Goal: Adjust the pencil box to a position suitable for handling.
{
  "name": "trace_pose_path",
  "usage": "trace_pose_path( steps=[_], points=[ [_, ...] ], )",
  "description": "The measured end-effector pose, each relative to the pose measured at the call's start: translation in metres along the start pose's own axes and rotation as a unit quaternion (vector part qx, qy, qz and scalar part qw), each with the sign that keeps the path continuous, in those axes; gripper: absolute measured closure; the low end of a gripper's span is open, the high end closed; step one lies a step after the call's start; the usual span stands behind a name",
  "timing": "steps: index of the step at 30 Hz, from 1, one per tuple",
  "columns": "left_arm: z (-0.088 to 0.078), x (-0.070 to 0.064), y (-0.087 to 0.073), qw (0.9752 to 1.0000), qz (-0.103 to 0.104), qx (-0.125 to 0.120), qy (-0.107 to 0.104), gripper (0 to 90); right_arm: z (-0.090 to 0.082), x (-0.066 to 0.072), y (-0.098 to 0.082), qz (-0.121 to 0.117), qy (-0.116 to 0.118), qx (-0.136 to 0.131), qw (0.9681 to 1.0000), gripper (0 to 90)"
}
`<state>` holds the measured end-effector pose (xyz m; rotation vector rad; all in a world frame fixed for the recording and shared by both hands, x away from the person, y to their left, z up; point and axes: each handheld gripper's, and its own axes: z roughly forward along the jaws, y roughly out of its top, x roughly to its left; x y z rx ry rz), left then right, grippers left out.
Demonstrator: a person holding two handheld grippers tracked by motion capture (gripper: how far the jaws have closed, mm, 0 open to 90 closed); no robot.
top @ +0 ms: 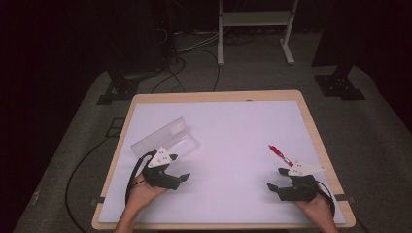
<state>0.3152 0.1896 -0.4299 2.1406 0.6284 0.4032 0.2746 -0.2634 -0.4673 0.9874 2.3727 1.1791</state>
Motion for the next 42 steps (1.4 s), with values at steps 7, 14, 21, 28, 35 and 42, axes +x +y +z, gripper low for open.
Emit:
trace_pose_path(
  steps=[7, 14, 21, 28, 35, 42],
  points=[
    [-0.007, 0.012, -0.006, 0.9997, -0.011, 0.002, 0.021, 16.5, 0.0, 0.001, 0.0, -0.002, -0.002, -0.002, 1.0, 26.0],
    [-0.015, 0.022, -0.014, 0.999, -0.018, 0.011, 0.038, 16.5, 0.0, 0.001, 0.0, -0.002, 0.001, -0.004, 1.0, 26.0],
    [-0.024, 0.035, -0.027, 0.9979, -0.028, 0.021, 0.054, 17.3, 0.001, 0.003, 0.0, -0.008, 0.003, -0.002, 1.0, 26.0],
    [-0.019, 0.038, -0.029, 0.9977, -0.01, 0.038, 0.055, 26.9, 0.001, 0.005, 0.001, -0.01, 0.003, -0.001, 0.9999, 26.0],
    [-0.015, 0.044, -0.032, 0.9976, -0.013, 0.047, 0.048, 36.9, 0.003, 0.006, 0.001, -0.015, 0.006, 0.003, 0.9999, 26.1],
    [-0.008, 0.046, -0.035, 0.997, -0.007, 0.066, 0.04, 48.0, 0.003, 0.007, 0.001, -0.015, 0.006, 0.004, 0.9999, 26.1]
  ],
)
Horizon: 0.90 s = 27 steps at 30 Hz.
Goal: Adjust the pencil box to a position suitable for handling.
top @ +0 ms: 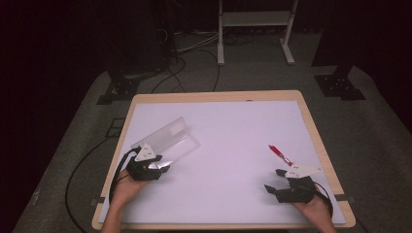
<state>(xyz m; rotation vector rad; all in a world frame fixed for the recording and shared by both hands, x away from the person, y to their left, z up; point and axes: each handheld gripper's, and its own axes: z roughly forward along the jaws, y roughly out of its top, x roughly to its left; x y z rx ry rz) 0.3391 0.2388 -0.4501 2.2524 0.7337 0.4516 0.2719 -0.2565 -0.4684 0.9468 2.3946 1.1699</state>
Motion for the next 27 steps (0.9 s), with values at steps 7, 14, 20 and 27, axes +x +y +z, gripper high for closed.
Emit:
trace_pose_path(
  steps=[7, 14, 20, 27],
  points=[
    [0.005, -0.002, 0.0, 0.9998, 0.009, 0.017, -0.002, 55.1, 0.001, 0.001, 0.0, -0.002, 0.002, 0.0, 1.0, 26.4],
    [0.008, -0.004, 0.0, 0.9994, 0.018, 0.03, -0.004, 63.6, 0.002, 0.002, 0.001, -0.012, 0.006, 0.004, 0.9999, 27.0],
    [0.011, -0.003, -0.001, 0.9991, 0.019, 0.037, -0.004, 69.6, 0.001, 0.002, 0.001, -0.01, 0.004, 0.0, 0.9999, 27.0],
    [0.013, -0.005, -0.001, 0.9986, 0.026, 0.045, -0.005, 75.8, 0.0, 0.002, 0.001, -0.012, 0.002, -0.002, 0.9999, 26.9]
  ],
)
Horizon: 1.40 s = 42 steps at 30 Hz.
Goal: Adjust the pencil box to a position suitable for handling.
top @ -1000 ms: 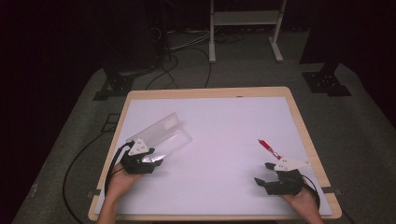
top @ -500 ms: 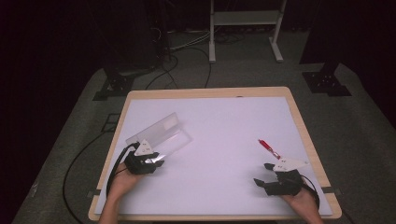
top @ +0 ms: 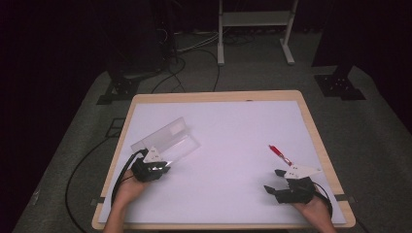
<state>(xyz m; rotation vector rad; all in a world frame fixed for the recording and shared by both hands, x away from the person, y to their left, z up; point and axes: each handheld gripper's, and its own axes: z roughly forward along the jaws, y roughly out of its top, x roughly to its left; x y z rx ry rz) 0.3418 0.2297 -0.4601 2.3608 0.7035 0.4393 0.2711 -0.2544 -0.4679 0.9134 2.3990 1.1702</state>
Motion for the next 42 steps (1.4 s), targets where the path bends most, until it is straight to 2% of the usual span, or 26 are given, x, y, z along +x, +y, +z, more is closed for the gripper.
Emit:
trace_pose_path(
  steps=[2, 5, 6, 11, 22, 24, 32, 35, 42],
  points=[
    [0.0, 0.0, 0.0, 1.0, -0.005, -0.002, 0.001, 78.6, 0.0, 0.0, 0.0, -0.001, 0.0, 0.001, 1.0, 26.9],
    [-0.001, 0.001, -0.001, 1.0, 0.001, -0.001, 0.0, 83.6, 0.0, 0.0, 0.0, 0.0, 0.001, 0.0, 1.0, 27.0],
    [-0.001, 0.001, -0.001, 1.0, 0.001, -0.002, -0.007, 83.8, 0.0, 0.0, 0.0, -0.001, 0.001, 0.0, 1.0, 26.9],
    [-0.002, 0.001, -0.001, 1.0, -0.001, -0.005, -0.002, 87.5, 0.0, 0.0, 0.0, -0.004, 0.002, 0.0, 1.0, 26.9],
    [-0.002, 0.002, -0.001, 1.0, 0.001, -0.006, -0.001, 88.6, -0.001, 0.0, 0.0, -0.005, 0.0, -0.001, 1.0, 27.0],
    [-0.004, 0.001, 0.0, 0.9998, 0.011, -0.006, 0.015, 89.3, -0.001, 0.0, -0.001, -0.003, -0.001, -0.001, 1.0, 27.0],
    [-0.008, 0.0, 0.001, 0.9994, 0.014, -0.015, 0.026, 89.5, -0.001, 0.0, 0.0, -0.003, -0.002, -0.002, 1.0, 27.0],
    [-0.01, -0.001, 0.002, 0.9994, 0.017, -0.017, 0.026, 89.5, -0.001, -0.001, -0.001, -0.002, -0.002, -0.002, 1.0, 26.9],
    [-0.018, -0.007, 0.012, 0.9986, 0.031, -0.04, 0.014, 89.5, -0.002, -0.003, -0.001, 0.003, -0.005, -0.002, 1.0, 26.9]
  ],
)
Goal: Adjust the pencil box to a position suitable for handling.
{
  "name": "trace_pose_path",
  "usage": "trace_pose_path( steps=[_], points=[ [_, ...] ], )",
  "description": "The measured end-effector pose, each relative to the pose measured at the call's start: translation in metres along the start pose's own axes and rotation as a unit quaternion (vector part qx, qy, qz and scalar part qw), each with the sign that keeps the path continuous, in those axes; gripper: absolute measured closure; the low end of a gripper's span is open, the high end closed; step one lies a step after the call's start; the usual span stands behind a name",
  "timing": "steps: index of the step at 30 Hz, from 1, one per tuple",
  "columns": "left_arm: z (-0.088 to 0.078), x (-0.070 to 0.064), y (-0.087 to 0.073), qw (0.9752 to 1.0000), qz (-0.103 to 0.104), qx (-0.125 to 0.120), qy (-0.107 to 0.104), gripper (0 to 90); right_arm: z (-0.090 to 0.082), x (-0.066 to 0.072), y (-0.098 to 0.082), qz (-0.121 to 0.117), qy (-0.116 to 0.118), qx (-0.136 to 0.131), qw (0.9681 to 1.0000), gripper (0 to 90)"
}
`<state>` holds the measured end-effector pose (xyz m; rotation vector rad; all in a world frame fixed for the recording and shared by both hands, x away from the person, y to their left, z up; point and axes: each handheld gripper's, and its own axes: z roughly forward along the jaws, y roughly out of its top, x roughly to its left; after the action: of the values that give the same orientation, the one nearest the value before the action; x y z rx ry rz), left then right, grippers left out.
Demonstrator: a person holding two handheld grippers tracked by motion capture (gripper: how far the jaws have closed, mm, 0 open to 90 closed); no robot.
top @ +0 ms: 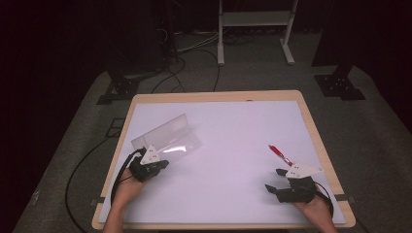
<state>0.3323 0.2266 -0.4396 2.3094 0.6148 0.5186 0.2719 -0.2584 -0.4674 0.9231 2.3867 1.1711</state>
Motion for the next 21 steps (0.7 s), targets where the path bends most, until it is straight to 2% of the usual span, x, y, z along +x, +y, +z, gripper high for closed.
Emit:
trace_pose_path(
  steps=[6, 12, 21],
  points=[
    [-0.001, -0.008, 0.011, 0.9997, 0.02, -0.009, -0.011, 89.5, 0.0, -0.002, -0.001, 0.003, 0.001, 0.004, 1.0, 27.1],
    [0.003, -0.013, 0.015, 0.9993, 0.027, -0.009, -0.022, 89.5, -0.001, -0.003, -0.001, 0.001, -0.001, 0.004, 1.0, 27.5],
    [0.003, -0.026, 0.03, 0.9974, 0.046, -0.031, -0.047, 89.5, -0.003, -0.005, -0.001, 0.0, -0.007, 0.002, 1.0, 27.5]
  ],
)
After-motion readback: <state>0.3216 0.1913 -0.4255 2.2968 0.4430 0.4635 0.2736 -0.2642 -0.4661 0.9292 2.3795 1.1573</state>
